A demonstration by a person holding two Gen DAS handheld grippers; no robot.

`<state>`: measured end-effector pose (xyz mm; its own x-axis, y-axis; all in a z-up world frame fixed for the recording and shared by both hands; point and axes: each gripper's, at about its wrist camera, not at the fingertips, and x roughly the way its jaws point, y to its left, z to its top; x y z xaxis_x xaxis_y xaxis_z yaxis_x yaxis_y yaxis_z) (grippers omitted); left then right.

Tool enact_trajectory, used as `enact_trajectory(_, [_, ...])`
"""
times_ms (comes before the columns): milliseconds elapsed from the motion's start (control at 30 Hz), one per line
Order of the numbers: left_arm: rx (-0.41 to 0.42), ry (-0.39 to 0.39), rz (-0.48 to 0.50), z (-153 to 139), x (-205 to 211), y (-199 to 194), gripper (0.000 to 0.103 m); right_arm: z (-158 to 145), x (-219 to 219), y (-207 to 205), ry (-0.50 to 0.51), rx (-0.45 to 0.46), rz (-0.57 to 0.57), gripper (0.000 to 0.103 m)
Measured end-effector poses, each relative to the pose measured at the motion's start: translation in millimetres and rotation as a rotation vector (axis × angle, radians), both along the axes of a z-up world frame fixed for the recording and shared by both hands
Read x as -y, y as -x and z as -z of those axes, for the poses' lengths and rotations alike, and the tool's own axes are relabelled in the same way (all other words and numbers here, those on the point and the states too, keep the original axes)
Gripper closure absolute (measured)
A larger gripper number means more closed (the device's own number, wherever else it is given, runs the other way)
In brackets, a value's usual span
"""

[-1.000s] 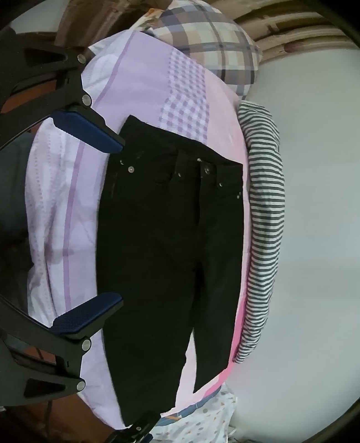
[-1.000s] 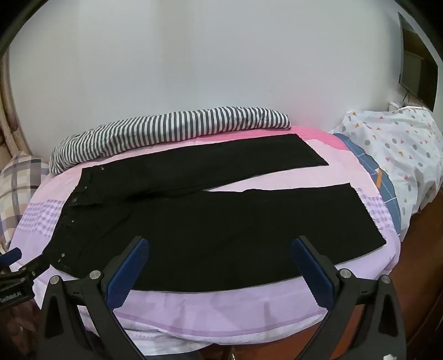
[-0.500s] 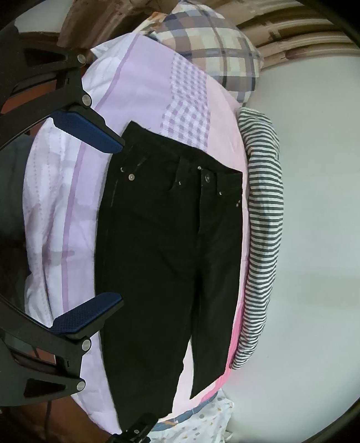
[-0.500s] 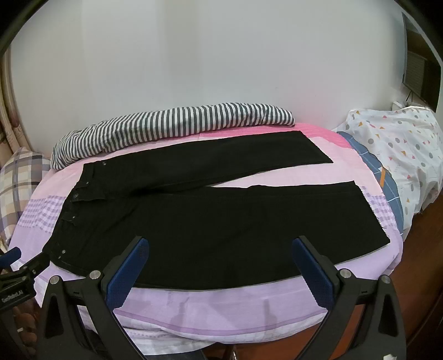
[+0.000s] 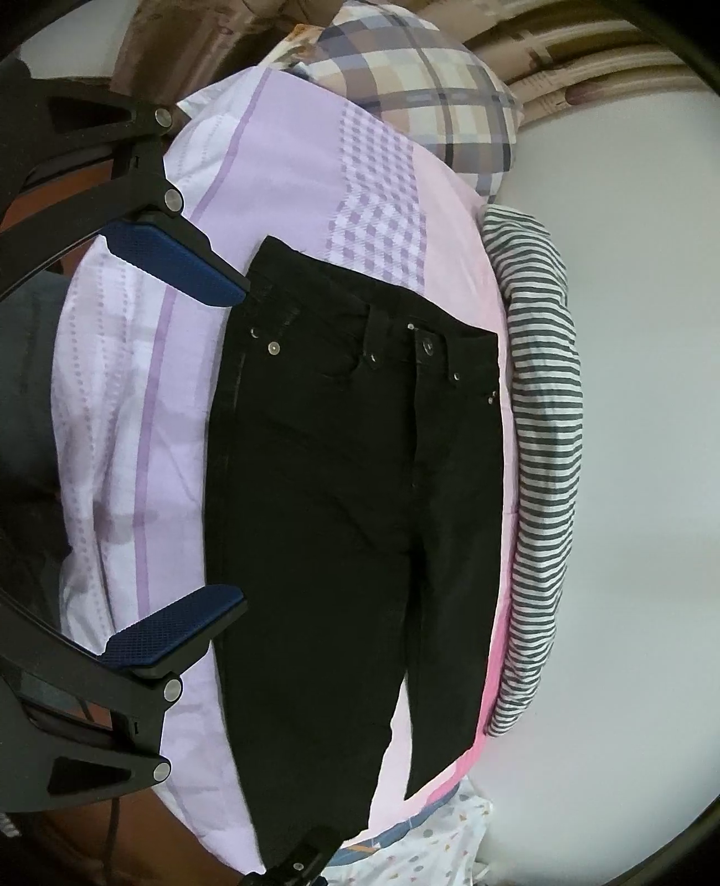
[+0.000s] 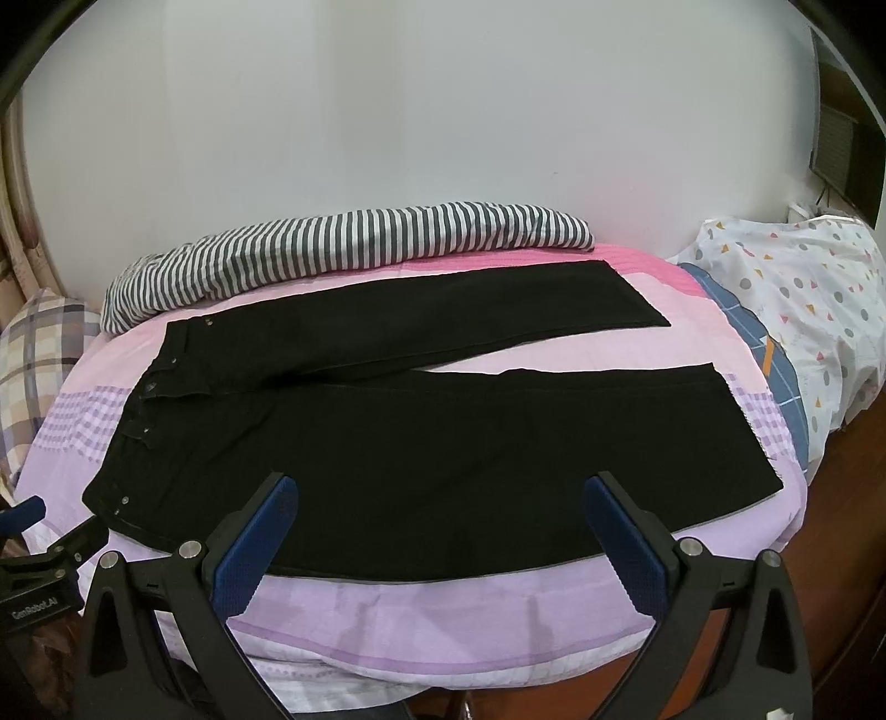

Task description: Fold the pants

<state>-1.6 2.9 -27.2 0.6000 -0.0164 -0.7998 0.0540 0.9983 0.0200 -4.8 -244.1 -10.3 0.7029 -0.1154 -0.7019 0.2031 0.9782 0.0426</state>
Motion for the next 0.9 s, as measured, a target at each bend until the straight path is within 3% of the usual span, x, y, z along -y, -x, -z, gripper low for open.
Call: enact_trajectory(900, [-0.021,-0.007,-0.017,5.5,-6.7,-6.1,0.003,-0.7,0.0,-8.2,0.003,0.000,-0.015,0.001])
